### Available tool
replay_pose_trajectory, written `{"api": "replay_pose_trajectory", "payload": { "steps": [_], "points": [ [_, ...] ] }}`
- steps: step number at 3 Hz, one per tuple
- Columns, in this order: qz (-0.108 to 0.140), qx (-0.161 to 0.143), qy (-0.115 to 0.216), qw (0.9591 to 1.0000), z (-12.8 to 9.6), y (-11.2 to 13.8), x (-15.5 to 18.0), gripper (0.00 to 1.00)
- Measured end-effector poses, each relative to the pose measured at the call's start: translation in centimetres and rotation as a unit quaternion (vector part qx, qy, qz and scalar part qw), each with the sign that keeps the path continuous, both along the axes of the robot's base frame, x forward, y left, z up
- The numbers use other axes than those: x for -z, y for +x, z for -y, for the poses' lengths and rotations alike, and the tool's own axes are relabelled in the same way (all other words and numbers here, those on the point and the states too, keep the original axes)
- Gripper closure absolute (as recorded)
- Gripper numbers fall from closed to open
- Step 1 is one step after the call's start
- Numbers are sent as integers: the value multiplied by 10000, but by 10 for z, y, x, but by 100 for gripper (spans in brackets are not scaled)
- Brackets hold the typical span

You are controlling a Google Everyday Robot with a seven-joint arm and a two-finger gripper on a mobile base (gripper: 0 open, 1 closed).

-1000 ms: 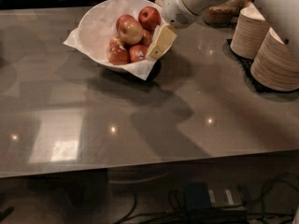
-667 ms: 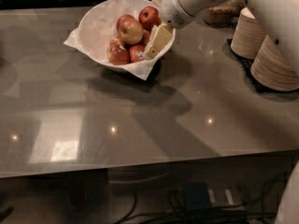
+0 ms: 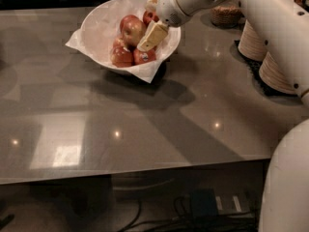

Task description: Pick apple from white bowl

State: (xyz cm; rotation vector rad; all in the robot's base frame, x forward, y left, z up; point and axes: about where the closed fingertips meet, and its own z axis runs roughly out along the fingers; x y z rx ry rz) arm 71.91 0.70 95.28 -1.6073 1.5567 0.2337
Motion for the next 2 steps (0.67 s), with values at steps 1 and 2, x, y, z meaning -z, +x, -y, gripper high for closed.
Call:
{"api": "replay_pose_trajectory", "payload": {
  "steps": [1, 2],
  "points": [
    [74, -55, 101, 9999, -6, 8, 1, 24],
    [97, -97, 168, 9998, -11, 14, 3, 25]
  ]
}}
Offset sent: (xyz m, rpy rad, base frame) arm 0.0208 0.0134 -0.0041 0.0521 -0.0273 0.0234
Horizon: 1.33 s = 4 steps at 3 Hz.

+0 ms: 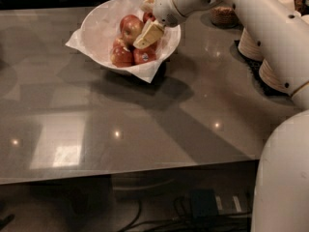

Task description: Pick apple from white bowl

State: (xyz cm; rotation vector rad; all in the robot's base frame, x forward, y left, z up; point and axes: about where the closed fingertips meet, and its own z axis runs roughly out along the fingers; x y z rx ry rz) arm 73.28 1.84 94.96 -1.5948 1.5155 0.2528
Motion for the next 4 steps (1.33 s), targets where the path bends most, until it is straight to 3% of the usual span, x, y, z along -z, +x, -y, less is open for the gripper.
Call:
{"api": "replay_pose_trajectory", "payload": {
  "steps": [3, 4],
  "points": [
    [-120, -156, 169, 9997, -22, 10, 18, 30],
    [-159, -176, 181, 9996, -24, 10, 21, 39]
  ]
}}
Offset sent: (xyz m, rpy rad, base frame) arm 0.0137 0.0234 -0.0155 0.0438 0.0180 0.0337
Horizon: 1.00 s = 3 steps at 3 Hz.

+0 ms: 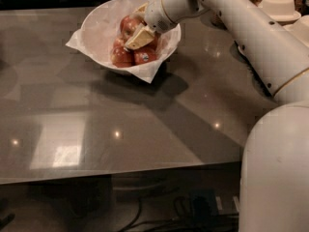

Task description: Pick apple from white bowl

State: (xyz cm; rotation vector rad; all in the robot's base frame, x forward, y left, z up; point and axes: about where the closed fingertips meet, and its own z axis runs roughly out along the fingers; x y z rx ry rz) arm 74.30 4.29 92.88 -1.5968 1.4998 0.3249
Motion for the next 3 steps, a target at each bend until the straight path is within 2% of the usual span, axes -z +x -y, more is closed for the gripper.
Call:
{"api": "replay_pose_trajectory", "payload": {
  "steps": [3],
  "points": [
    [-23, -104, -13, 9999, -2, -8, -1, 100]
  ]
}}
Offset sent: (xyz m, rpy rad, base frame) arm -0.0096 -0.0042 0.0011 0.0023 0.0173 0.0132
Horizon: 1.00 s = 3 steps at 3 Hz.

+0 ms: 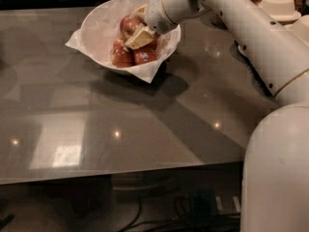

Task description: Pick apple from white bowl

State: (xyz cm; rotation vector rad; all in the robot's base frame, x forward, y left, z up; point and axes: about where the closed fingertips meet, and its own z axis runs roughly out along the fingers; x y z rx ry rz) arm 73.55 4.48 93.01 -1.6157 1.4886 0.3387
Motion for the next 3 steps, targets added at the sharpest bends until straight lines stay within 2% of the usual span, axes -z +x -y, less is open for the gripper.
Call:
{"api": "replay_pose_trajectory", "payload": {
  "steps": [2, 3],
  "points": [
    [343, -272, -135, 9989, 4, -12, -28, 100],
    [420, -528, -206, 9975, 10, -24, -47, 100]
  ]
}}
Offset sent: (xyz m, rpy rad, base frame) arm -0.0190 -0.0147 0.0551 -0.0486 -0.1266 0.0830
